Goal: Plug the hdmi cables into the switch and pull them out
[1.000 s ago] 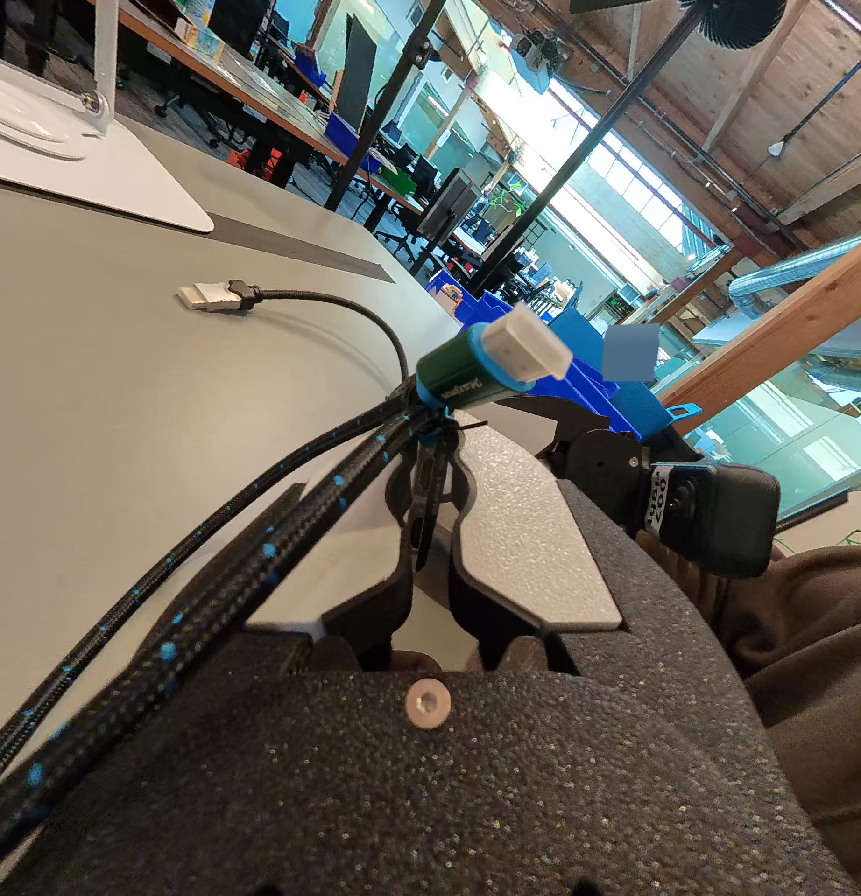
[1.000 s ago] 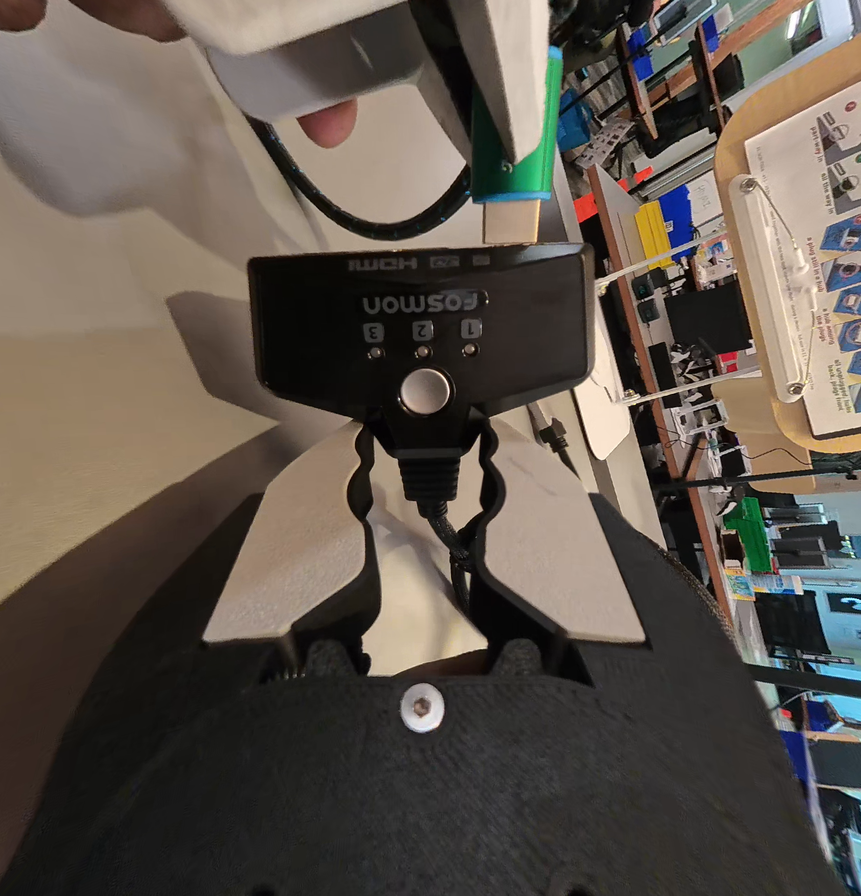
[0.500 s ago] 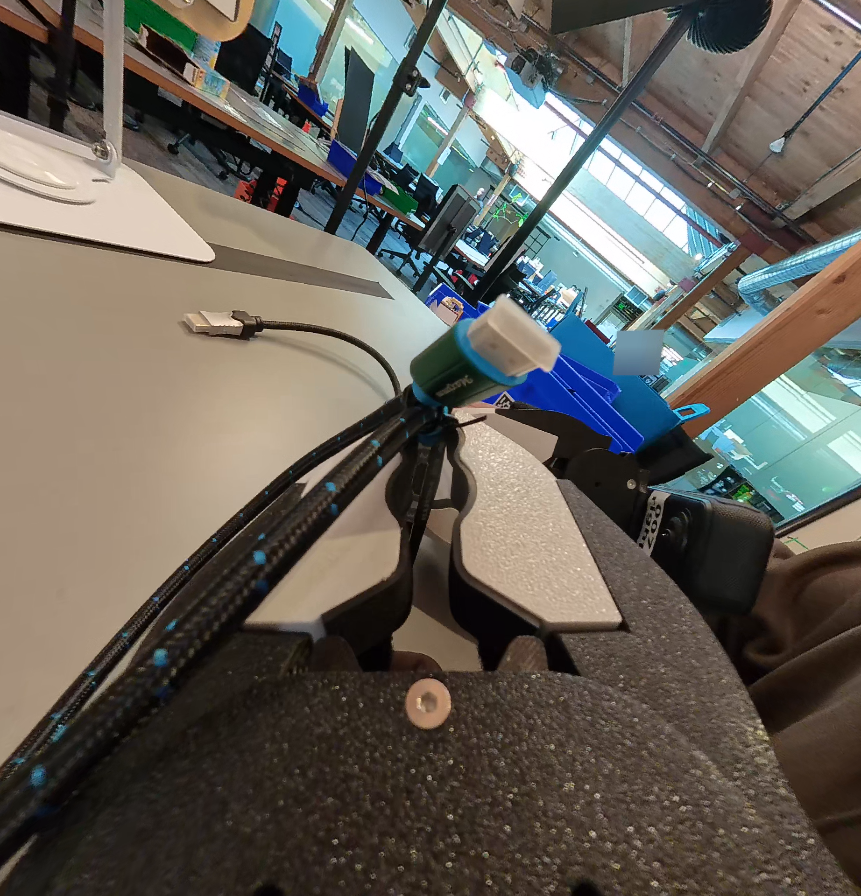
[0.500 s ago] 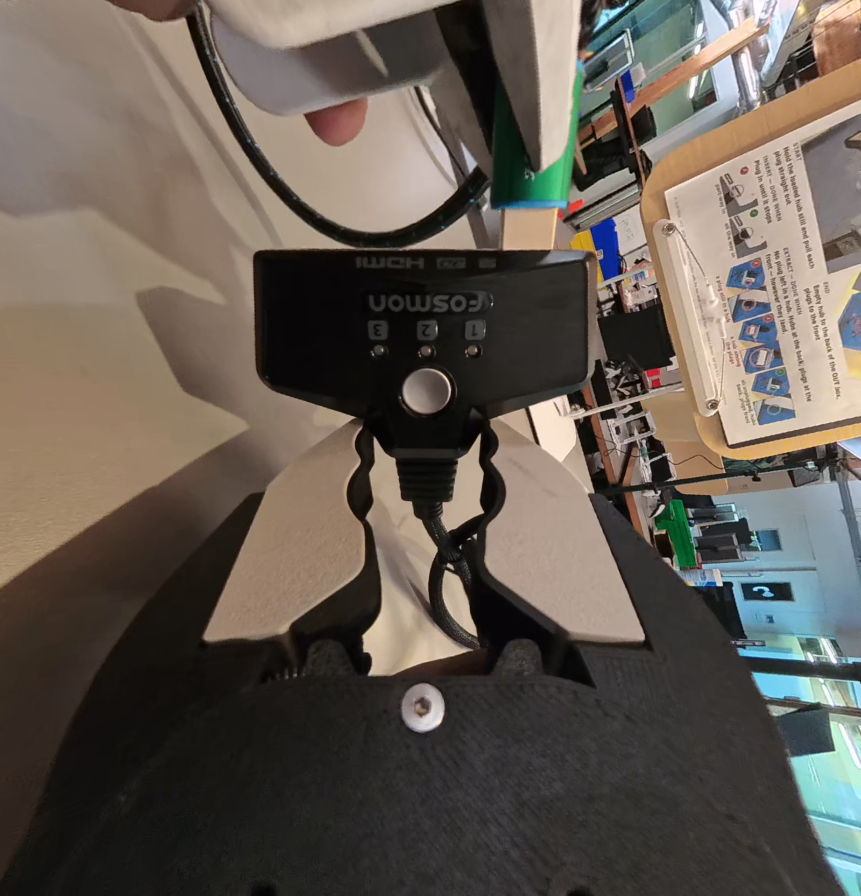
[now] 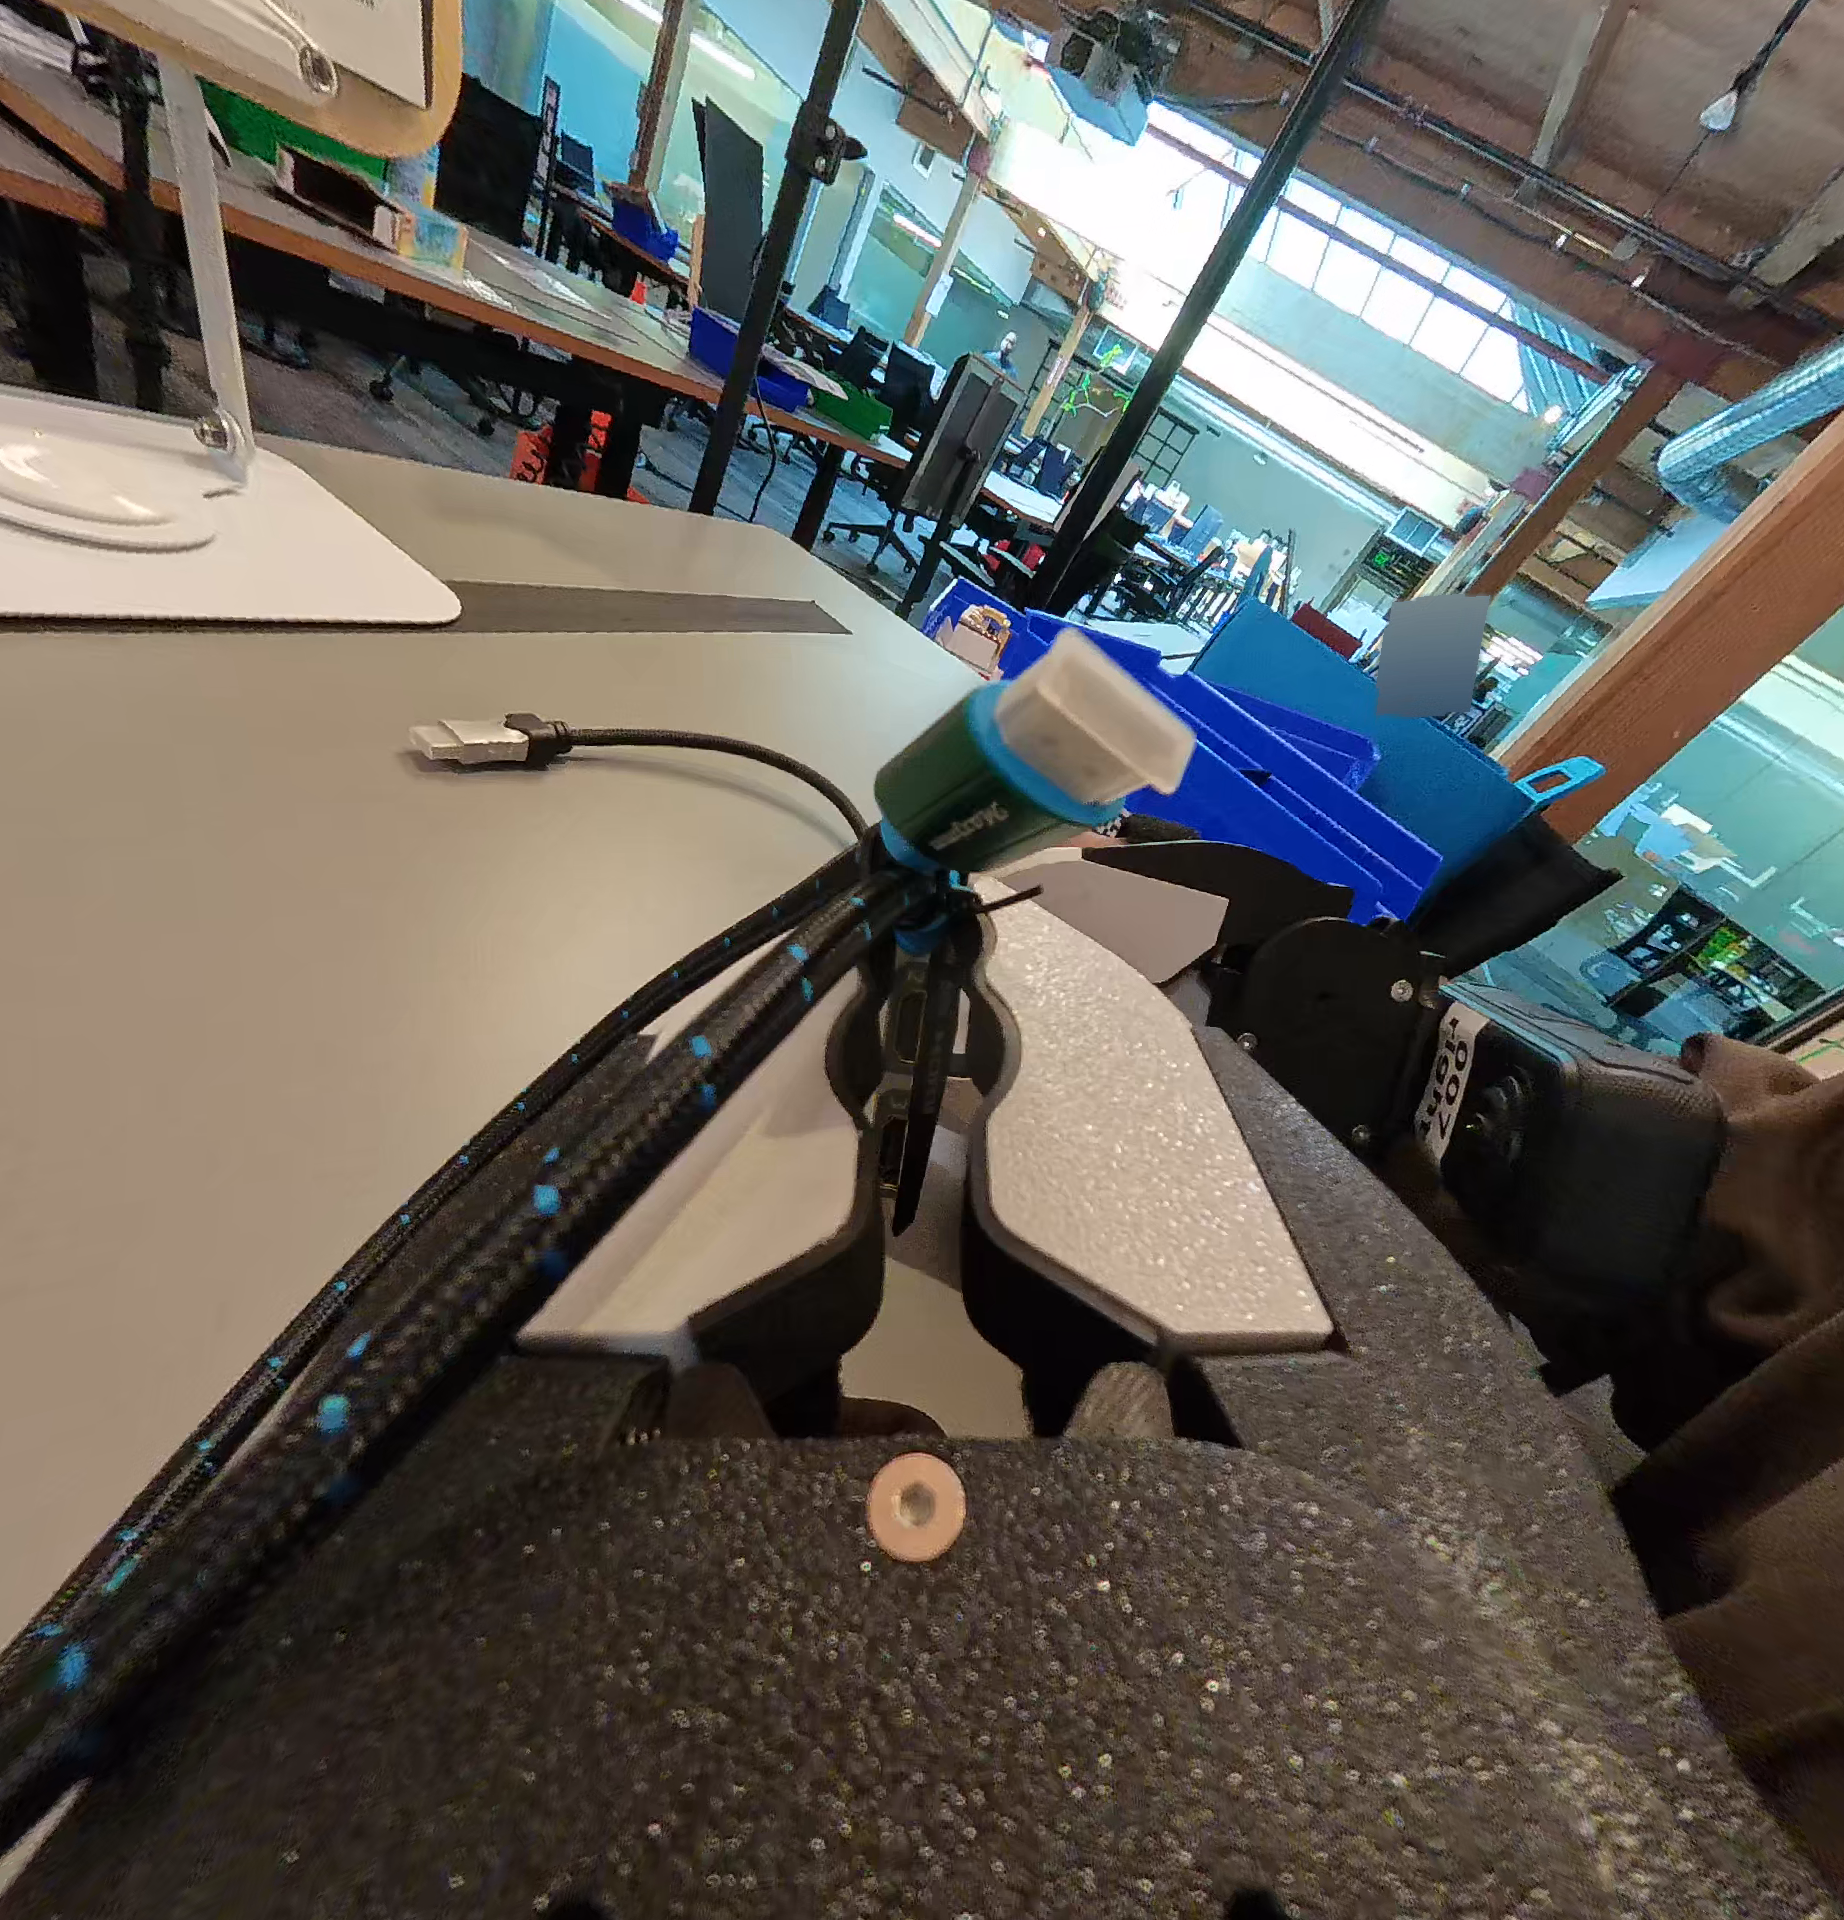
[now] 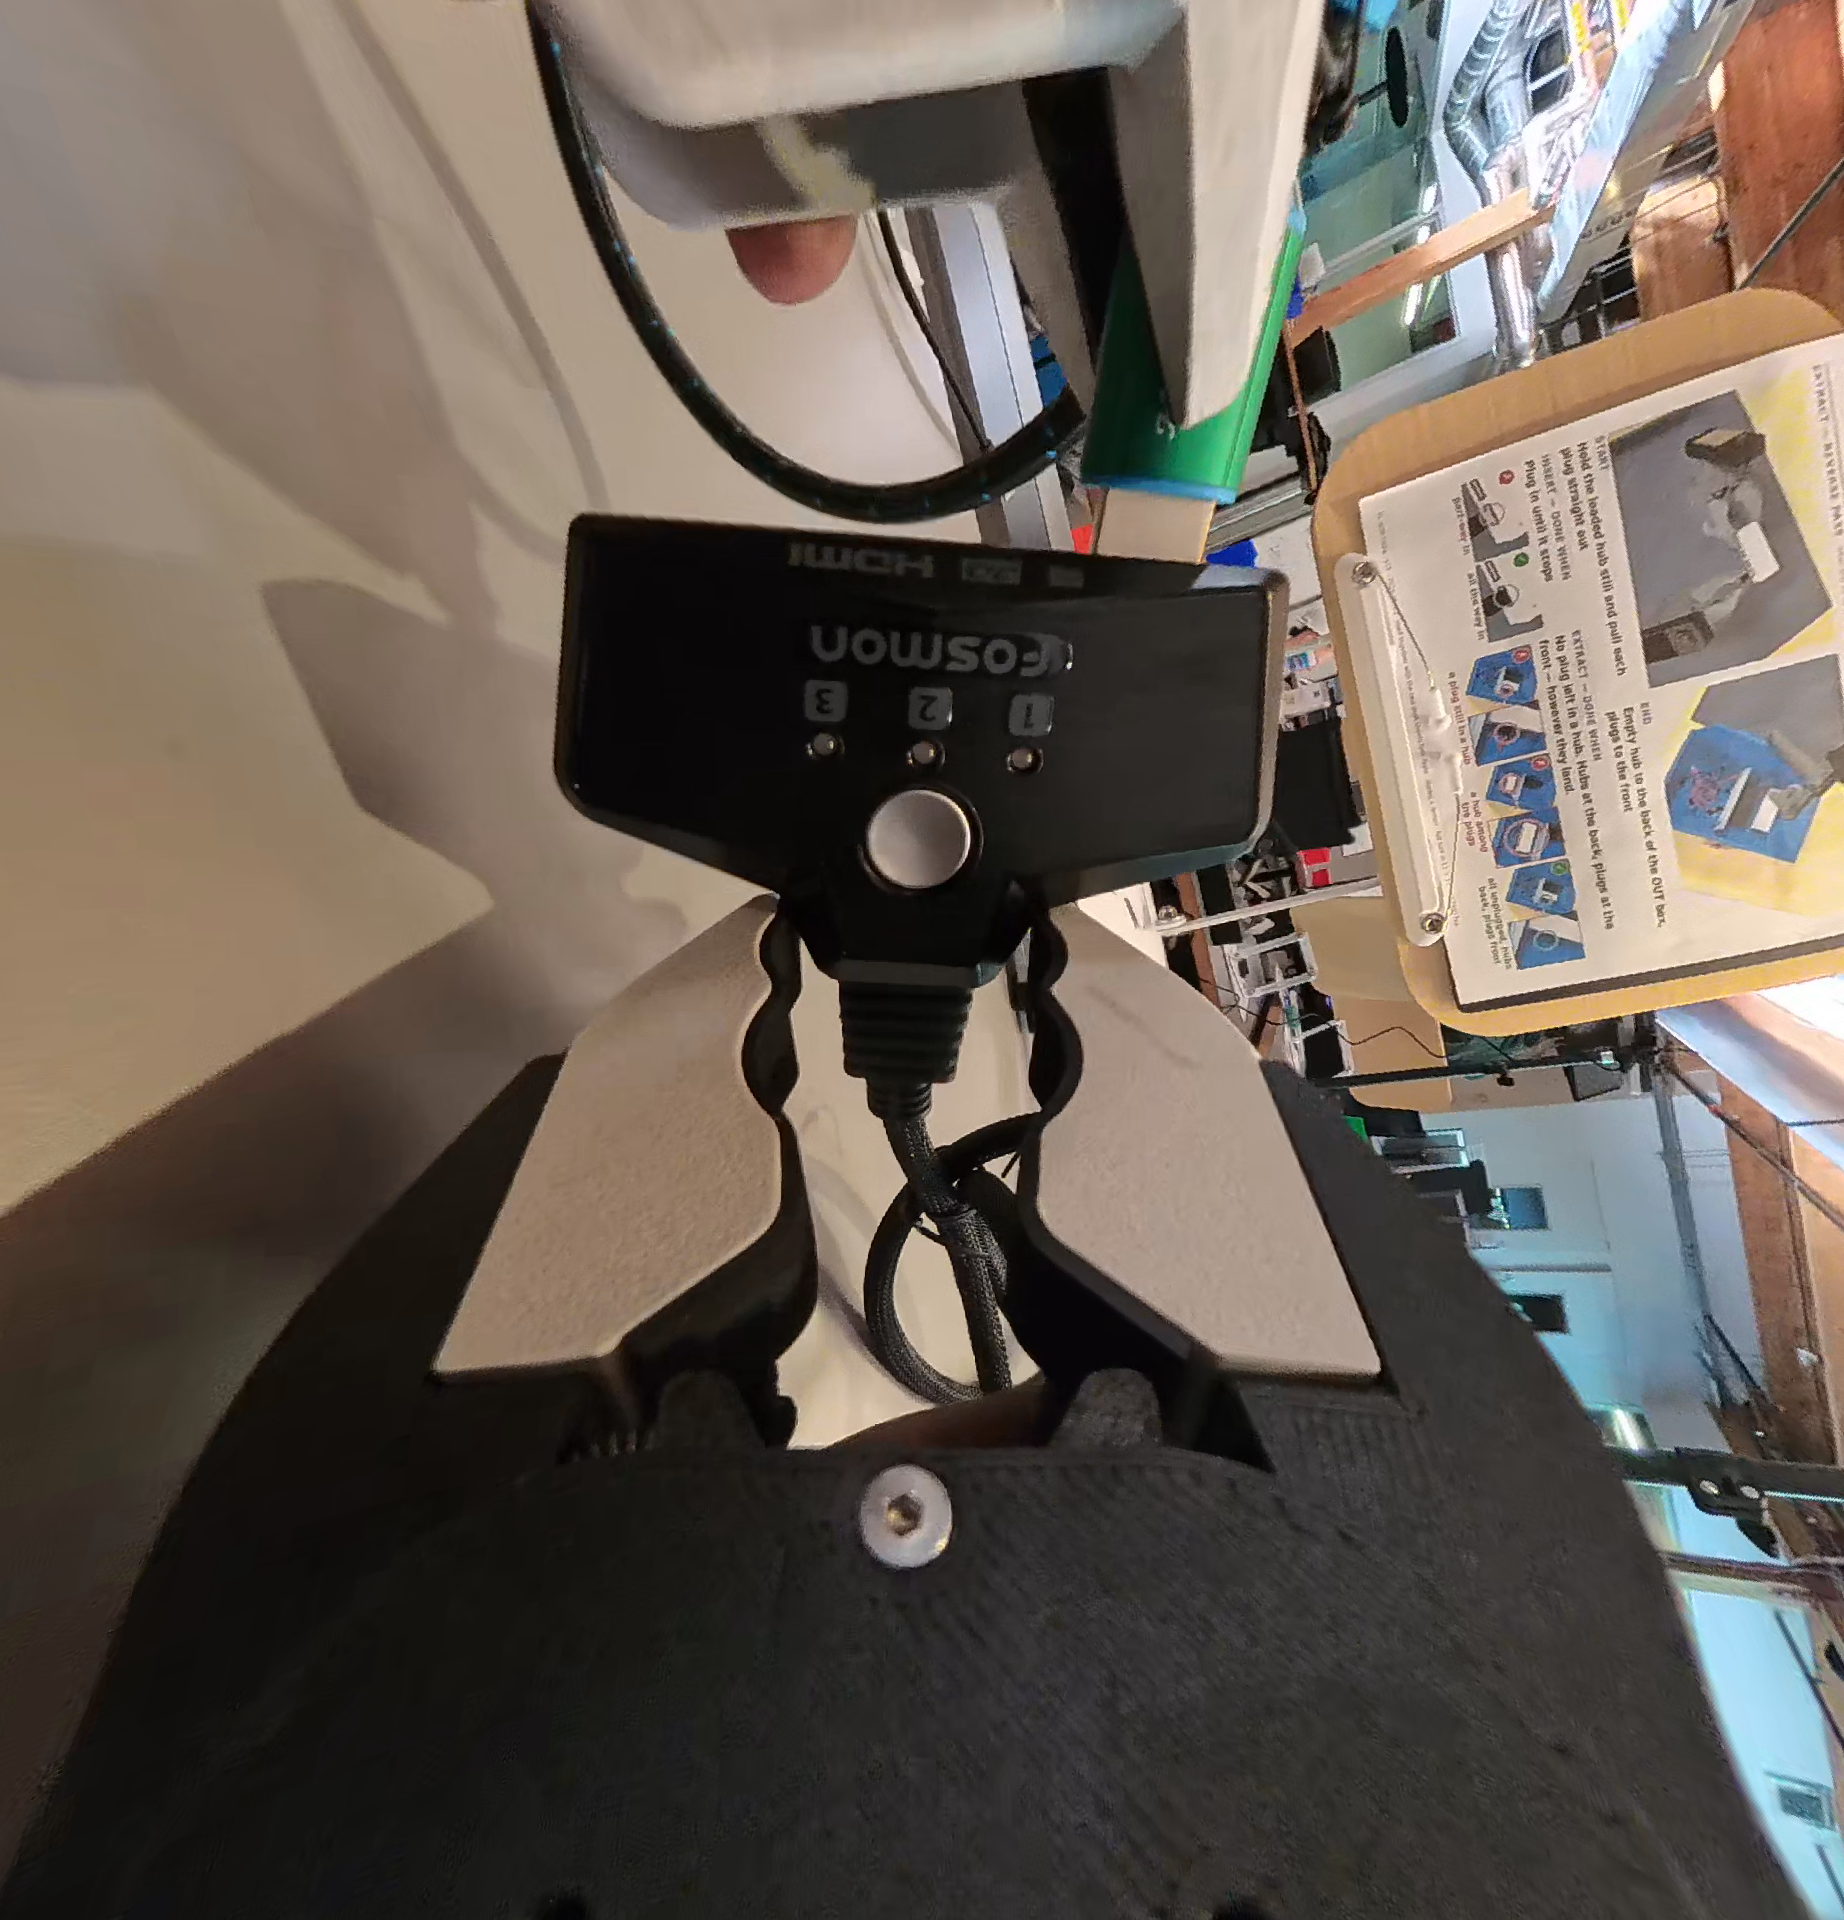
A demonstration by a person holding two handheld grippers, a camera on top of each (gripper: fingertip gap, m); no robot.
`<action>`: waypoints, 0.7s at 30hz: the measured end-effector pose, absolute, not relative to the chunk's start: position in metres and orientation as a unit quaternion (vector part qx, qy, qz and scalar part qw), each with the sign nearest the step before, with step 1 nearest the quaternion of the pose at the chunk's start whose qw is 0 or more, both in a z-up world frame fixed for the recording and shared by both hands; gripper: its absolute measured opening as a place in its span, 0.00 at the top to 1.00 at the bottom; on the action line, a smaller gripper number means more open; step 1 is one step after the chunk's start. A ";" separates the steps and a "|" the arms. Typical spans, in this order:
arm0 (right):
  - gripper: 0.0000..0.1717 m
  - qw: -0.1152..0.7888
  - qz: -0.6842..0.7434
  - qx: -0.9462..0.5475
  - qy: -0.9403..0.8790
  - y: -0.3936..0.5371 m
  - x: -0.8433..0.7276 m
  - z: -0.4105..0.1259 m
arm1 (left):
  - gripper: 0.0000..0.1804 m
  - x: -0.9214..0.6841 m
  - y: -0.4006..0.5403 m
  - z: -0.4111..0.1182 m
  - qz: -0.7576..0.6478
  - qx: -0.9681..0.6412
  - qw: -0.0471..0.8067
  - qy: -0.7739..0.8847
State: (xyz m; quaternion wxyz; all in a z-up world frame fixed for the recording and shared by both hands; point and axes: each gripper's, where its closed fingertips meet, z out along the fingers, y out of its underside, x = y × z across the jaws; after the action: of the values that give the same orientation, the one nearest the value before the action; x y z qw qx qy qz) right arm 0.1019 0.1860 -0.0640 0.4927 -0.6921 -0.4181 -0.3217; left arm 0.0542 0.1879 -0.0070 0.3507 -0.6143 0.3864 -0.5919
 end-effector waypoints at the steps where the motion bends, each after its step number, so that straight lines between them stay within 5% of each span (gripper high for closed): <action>1: 0.76 0.495 -0.321 -0.692 -0.417 0.186 0.101 -0.063 | 0.94 0.054 0.187 -0.006 -0.594 -0.612 0.352 0.386; 21: 0.77 0.462 -0.341 -0.684 -0.451 0.183 0.095 -0.066 | 0.94 0.050 0.184 -0.012 -0.588 -0.619 0.333 0.400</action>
State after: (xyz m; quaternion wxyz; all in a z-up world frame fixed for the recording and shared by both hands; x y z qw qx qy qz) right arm 0.0950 0.1826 -0.0663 0.4622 -0.6836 -0.4505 -0.3407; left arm 0.0504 0.1839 -0.0121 0.3331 -0.6192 0.3995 -0.5882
